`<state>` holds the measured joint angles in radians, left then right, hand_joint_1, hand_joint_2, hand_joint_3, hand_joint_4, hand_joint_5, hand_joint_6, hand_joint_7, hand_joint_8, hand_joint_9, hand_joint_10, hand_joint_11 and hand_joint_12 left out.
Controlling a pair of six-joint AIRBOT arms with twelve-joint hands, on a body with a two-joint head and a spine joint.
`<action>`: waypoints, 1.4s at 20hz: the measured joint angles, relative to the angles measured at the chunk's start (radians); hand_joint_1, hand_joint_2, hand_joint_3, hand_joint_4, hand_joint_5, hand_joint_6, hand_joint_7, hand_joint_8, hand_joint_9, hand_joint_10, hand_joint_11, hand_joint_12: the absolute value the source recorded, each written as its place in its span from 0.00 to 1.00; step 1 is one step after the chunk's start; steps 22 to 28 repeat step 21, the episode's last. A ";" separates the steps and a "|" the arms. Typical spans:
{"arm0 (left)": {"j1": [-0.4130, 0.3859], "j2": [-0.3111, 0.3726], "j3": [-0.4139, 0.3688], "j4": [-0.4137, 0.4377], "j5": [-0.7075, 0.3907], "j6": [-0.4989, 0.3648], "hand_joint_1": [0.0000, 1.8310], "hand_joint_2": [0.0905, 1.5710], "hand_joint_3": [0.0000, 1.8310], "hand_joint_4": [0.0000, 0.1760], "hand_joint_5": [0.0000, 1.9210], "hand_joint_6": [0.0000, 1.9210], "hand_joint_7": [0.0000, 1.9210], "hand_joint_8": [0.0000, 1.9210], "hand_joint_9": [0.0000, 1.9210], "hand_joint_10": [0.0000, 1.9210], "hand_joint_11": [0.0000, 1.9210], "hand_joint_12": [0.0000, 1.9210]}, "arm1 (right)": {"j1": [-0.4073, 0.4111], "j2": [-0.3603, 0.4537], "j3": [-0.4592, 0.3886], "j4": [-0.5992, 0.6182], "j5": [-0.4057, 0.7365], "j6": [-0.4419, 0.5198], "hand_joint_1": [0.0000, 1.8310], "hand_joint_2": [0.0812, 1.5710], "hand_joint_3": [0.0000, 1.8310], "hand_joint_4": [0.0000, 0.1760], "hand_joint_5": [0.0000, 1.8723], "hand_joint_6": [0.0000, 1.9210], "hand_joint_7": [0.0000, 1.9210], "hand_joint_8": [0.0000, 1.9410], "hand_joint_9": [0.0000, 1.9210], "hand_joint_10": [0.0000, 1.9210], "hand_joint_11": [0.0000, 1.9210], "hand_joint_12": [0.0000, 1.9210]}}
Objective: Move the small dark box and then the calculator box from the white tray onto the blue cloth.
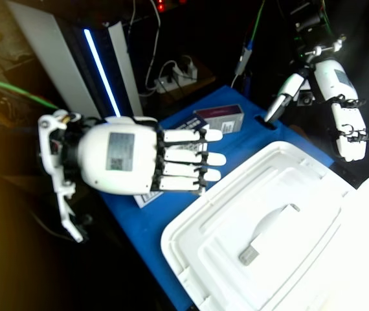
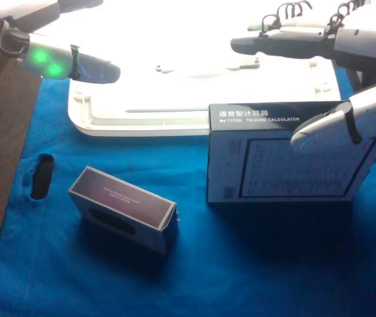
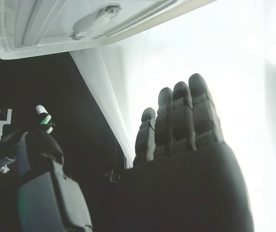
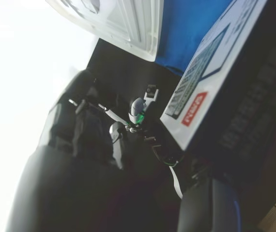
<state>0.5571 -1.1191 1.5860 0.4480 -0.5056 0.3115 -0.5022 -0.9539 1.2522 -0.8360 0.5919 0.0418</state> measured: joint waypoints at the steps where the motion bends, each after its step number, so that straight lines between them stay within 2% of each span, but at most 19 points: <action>1: 0.000 0.000 0.000 0.000 0.000 0.000 0.23 0.52 0.00 0.86 0.00 0.00 0.05 0.00 0.04 0.00 0.00 0.09 | 0.008 0.000 0.000 0.001 0.000 -0.001 0.13 0.54 0.00 1.00 0.00 0.00 0.00 0.00 0.04 0.01 0.00 0.51; 2: 0.000 0.000 0.000 0.000 0.000 0.000 0.22 0.52 0.00 0.87 0.00 0.00 0.04 0.00 0.04 0.00 0.00 0.09 | 0.025 0.000 0.000 0.002 -0.001 -0.006 0.11 0.51 0.00 1.00 0.00 0.00 0.00 0.00 0.02 0.01 0.00 0.46; 3: 0.000 0.000 0.000 0.000 0.000 0.000 0.21 0.51 0.00 0.90 0.00 0.00 0.05 0.00 0.03 0.00 0.00 0.07 | 0.046 -0.003 0.003 0.006 0.004 -0.011 0.12 0.52 0.00 1.00 0.00 0.00 0.00 0.00 0.00 0.00 0.00 0.49; 4: 0.000 0.000 0.000 0.000 0.000 0.000 0.21 0.50 0.00 0.93 0.00 0.00 0.05 0.00 0.04 0.00 0.00 0.07 | 0.057 -0.009 0.008 0.007 0.012 -0.011 0.16 0.55 0.00 1.00 0.00 0.00 0.00 0.00 0.00 0.00 0.00 0.43; 5: 0.000 0.000 0.000 -0.001 0.000 0.000 0.22 0.49 0.00 0.94 0.00 0.00 0.05 0.00 0.04 0.00 0.00 0.07 | 0.068 -0.014 0.013 0.012 0.020 -0.012 0.14 0.54 0.00 1.00 0.00 0.00 0.00 0.00 0.00 0.00 0.00 0.45; 6: -0.002 0.000 0.000 -0.003 -0.002 0.000 0.24 0.48 0.00 0.99 0.00 0.00 0.05 0.00 0.03 0.00 0.00 0.04 | 0.084 -0.029 0.032 0.019 0.050 -0.020 0.12 0.55 0.00 1.00 0.00 0.00 0.00 0.00 0.02 0.01 0.00 0.52; 7: -0.005 0.000 0.001 -0.002 0.000 0.000 0.22 0.50 0.00 1.00 0.00 0.00 0.05 0.00 0.03 0.00 0.00 0.03 | 0.098 -0.035 0.039 0.031 0.058 -0.030 0.17 0.59 0.00 0.40 0.00 0.00 0.04 0.00 0.03 0.00 0.00 0.32; 9: -0.021 0.001 0.002 -0.008 -0.014 0.008 0.20 0.52 0.01 1.00 0.00 0.00 0.04 0.00 0.02 0.00 0.00 0.03 | 0.126 -0.037 0.046 0.095 0.078 -0.098 0.17 0.55 0.00 0.35 0.00 0.00 0.04 0.00 0.09 0.01 0.00 0.28; 10: -0.026 0.009 -0.011 -0.027 -0.016 0.039 0.19 0.49 0.00 1.00 0.00 0.00 0.02 0.00 0.01 0.00 0.00 0.03 | 0.129 -0.037 0.051 0.127 0.085 -0.122 0.16 0.53 0.00 0.67 0.00 0.00 0.01 0.00 0.05 0.01 0.00 0.48; 11: -0.028 0.026 -0.039 -0.060 -0.028 0.081 0.19 0.46 0.00 1.00 0.00 0.00 0.01 0.00 0.00 0.00 0.00 0.01 | 0.129 -0.037 0.060 0.150 0.086 -0.144 0.19 0.54 0.00 0.93 0.00 0.00 0.00 0.00 0.11 0.03 0.11 0.67; 12: -0.028 0.037 -0.056 -0.077 -0.054 0.113 0.20 0.47 0.00 1.00 0.00 0.00 0.00 0.00 0.00 0.00 0.00 0.00 | 0.129 -0.036 0.072 0.177 0.080 -0.159 0.21 0.51 0.00 0.99 0.00 0.00 0.00 0.00 0.14 0.04 0.15 0.72; 13: -0.028 0.038 -0.056 -0.100 -0.076 0.115 0.20 0.47 0.00 1.00 0.00 0.00 0.00 0.00 0.00 0.00 0.00 0.00 | 0.132 -0.035 0.084 0.193 0.072 -0.162 0.24 0.48 0.00 1.00 0.00 0.00 0.00 0.00 0.07 0.01 0.03 0.68; 14: -0.028 0.040 -0.056 -0.117 -0.089 0.114 0.19 0.49 0.01 1.00 0.00 0.00 0.00 0.00 0.00 0.00 0.00 0.00 | 0.137 -0.035 0.093 0.195 0.065 -0.161 0.25 0.46 0.00 1.00 0.00 0.00 0.00 0.00 0.03 0.01 0.01 0.62; 17: -0.028 0.060 -0.067 -0.143 -0.113 0.114 0.16 0.50 0.01 1.00 0.00 0.00 0.00 0.00 0.00 0.00 0.00 0.00 | 0.150 -0.049 0.129 0.214 0.065 -0.162 0.26 0.48 0.00 1.00 0.00 0.00 0.00 0.00 0.00 0.00 0.00 0.47; 19: -0.028 0.064 -0.077 -0.142 -0.122 0.116 0.19 0.51 0.01 1.00 0.00 0.00 0.00 0.00 0.00 0.00 0.00 0.00 | 0.150 -0.056 0.139 0.220 0.066 -0.163 0.26 0.49 0.00 1.00 0.00 0.00 0.00 0.00 0.00 0.00 0.00 0.44; 21: -0.028 0.066 -0.086 -0.142 -0.131 0.116 0.23 0.48 0.00 1.00 0.00 0.00 0.00 0.00 0.00 0.00 0.00 0.00 | 0.150 -0.059 0.145 0.223 0.066 -0.163 0.23 0.49 0.00 1.00 0.00 0.00 0.00 0.00 0.00 0.00 0.00 0.30; 28: -0.028 0.066 -0.086 -0.142 -0.131 0.116 0.23 0.48 0.00 1.00 0.00 0.00 0.00 0.00 0.00 0.00 0.00 0.00 | 0.150 -0.059 0.145 0.223 0.066 -0.163 0.23 0.49 0.00 1.00 0.00 0.00 0.00 0.00 0.00 0.00 0.00 0.30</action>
